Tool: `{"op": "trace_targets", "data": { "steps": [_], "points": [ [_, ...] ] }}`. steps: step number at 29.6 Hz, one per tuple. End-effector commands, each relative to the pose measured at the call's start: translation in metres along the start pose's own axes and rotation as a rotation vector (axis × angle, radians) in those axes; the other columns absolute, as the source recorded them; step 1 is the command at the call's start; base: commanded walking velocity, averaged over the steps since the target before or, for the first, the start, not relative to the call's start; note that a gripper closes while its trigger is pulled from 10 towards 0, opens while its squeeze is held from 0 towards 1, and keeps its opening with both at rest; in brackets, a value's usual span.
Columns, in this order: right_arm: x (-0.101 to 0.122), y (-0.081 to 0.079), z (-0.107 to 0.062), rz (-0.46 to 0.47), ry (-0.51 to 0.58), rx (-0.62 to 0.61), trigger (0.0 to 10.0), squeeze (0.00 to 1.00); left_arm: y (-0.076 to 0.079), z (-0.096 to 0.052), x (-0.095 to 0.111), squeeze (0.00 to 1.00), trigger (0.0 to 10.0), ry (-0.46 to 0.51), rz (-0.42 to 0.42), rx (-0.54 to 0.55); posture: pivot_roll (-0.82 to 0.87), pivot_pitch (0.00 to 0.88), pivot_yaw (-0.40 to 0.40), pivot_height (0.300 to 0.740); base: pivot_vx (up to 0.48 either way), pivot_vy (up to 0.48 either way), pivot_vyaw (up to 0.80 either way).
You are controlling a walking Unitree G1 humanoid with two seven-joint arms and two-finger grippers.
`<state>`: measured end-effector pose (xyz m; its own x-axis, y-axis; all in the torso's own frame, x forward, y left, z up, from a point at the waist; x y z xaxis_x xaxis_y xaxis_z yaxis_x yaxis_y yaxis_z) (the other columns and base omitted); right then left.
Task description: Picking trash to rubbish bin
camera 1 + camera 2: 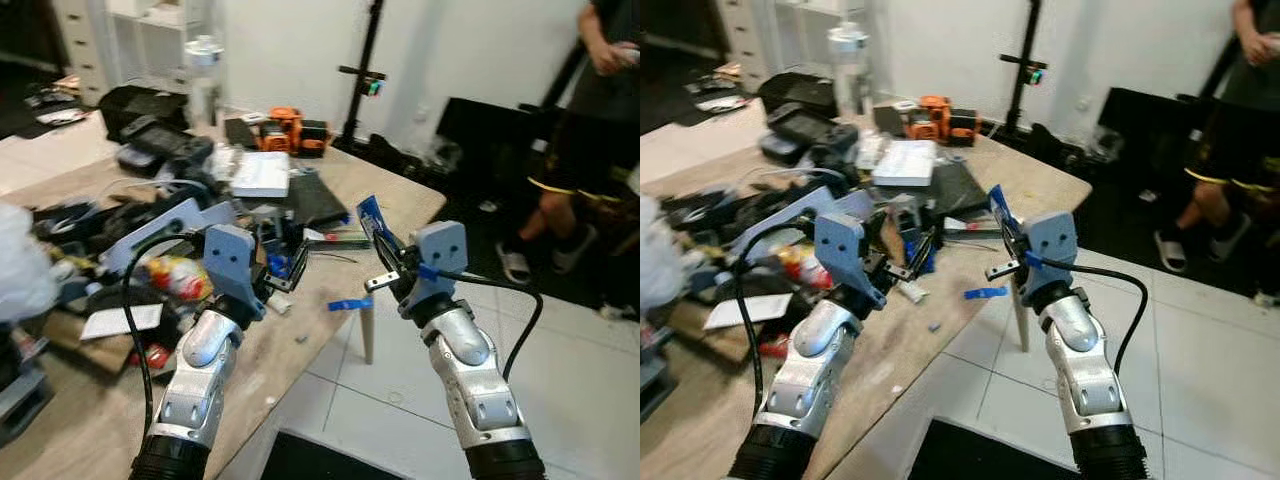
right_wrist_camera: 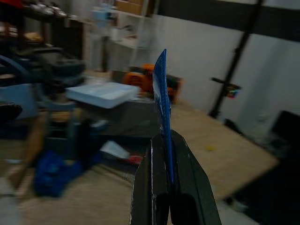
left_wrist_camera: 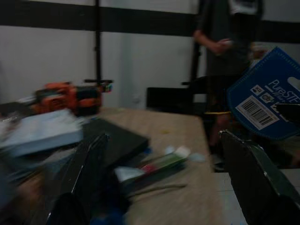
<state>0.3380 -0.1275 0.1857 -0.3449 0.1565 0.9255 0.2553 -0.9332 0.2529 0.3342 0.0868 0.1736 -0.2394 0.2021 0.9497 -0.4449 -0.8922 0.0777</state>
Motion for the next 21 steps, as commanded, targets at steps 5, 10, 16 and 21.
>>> {"op": "trace_targets", "data": {
  "steps": [5, 10, 16, 21],
  "points": [
    [0.0012, 0.0008, 0.0012, -0.001, 0.003, -0.004, 10.0, 0.0, 0.0019, -0.0005, -0.0039, 0.0, 10.0, -0.013, 0.005, -0.001, -0.11, 0.036, -0.064, 0.74, 0.0, 0.0, -0.8],
    [0.0009, 0.0001, 0.001, 0.005, -0.001, -0.003, 10.0, 0.0, 0.0012, -0.0006, -0.0051, 0.0, 10.0, -0.02, 0.013, 0.003, -0.11, 0.04, -0.063, 0.74, 0.0, 0.0, -0.8],
    [0.0004, 0.0004, 0.0007, 0.005, -0.005, -0.004, 10.0, 0.0, 0.0016, -0.001, -0.0061, 0.0, 10.0, -0.025, 0.012, 0.003, -0.11, 0.047, -0.062, 0.74, 0.0, 0.0, -0.8],
    [0.0003, 0.0002, 0.0006, 0.002, -0.007, -0.003, 10.0, 0.0, 0.0021, -0.0002, -0.0059, 0.0, 10.0, -0.022, 0.007, 0.005, -0.11, 0.048, -0.063, 0.74, 0.0, 0.0, -0.8]
  ]
}}
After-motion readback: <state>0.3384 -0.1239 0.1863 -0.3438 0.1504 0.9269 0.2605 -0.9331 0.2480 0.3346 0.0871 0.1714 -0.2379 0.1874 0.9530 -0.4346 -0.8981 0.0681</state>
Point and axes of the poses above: a point about 5 cm out from each wrist's last joint towards the gripper, its own z axis pointing out of the wrist towards the gripper, its own x axis along the axis of the wrist's last joint, y = z × x, the point moved 3 cm from there along z, pointing out of the wrist towards the gripper, and after that the axes turned 6 degrees about -z, right-handed, at the moved point
